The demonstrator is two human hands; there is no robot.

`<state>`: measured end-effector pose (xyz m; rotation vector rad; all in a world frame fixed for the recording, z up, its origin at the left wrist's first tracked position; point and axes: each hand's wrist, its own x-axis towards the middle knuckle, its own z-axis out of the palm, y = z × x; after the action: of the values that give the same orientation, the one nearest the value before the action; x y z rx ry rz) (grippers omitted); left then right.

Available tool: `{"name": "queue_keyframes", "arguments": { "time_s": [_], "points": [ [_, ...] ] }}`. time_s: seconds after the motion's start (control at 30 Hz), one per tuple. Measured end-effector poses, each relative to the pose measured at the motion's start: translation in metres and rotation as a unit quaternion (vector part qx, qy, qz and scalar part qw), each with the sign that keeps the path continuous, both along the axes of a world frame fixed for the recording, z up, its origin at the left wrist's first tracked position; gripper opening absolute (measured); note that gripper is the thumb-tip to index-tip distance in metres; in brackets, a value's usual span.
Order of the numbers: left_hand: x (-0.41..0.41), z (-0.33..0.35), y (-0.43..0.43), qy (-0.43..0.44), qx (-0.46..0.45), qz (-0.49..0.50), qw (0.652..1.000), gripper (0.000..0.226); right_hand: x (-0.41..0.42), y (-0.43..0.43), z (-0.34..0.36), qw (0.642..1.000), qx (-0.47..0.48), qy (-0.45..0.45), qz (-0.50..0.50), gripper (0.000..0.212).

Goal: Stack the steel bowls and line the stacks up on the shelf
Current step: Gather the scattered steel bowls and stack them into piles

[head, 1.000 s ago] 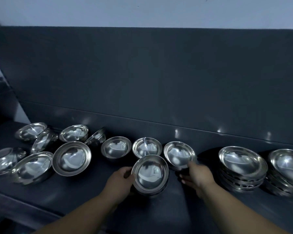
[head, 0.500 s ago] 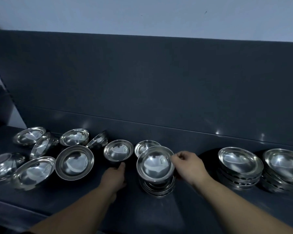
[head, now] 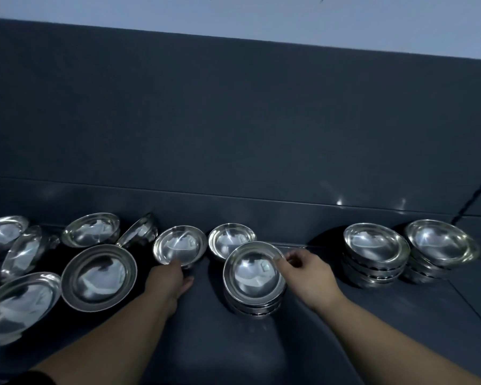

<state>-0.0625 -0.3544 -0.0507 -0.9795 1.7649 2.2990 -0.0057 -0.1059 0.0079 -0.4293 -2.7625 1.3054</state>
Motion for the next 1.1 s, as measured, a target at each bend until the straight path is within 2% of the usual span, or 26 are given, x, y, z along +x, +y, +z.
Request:
{"name": "queue_keyframes", "arguments": {
  "time_s": [0.17, 0.37, 0.5, 0.67, 0.9, 1.03, 1.1],
  "points": [
    [0.008, 0.012, 0.000, -0.001, 0.039, -0.021, 0.999, 0.013, 0.002, -0.002, -0.010, 0.999, -0.029, -0.025, -0.024, 0.044],
    [0.025, 0.030, -0.001, 0.039, 0.024, -0.052, 0.998, 0.022, 0.003, -0.006, -0.008, 0.998, -0.050, -0.032, -0.031, 0.040],
    [0.035, 0.051, 0.009, 0.092, -0.029, -0.108, 0.989, 0.024, 0.002, -0.004, -0.003, 0.997, -0.061, -0.039, -0.035, 0.045],
    [0.042, 0.068, 0.021, 0.096, -0.109, -0.187, 0.971, 0.026, 0.002, 0.002, -0.003, 0.992, -0.109, -0.045, -0.040, 0.047],
    [0.049, 0.070, 0.041, 0.069, -0.198, -0.240, 0.948, 0.030, 0.004, 0.011, -0.007, 0.987, -0.145, -0.064, -0.028, 0.056],
    [0.054, 0.066, 0.047, 0.082, -0.260, -0.257, 0.927, 0.028, 0.012, 0.011, -0.009, 0.981, -0.173, -0.080, -0.033, 0.045],
    [0.057, 0.062, 0.046, 0.097, -0.281, -0.258, 0.919, 0.027, 0.018, 0.009, -0.009, 0.978, -0.186, -0.091, -0.031, 0.048]
  ]
}}
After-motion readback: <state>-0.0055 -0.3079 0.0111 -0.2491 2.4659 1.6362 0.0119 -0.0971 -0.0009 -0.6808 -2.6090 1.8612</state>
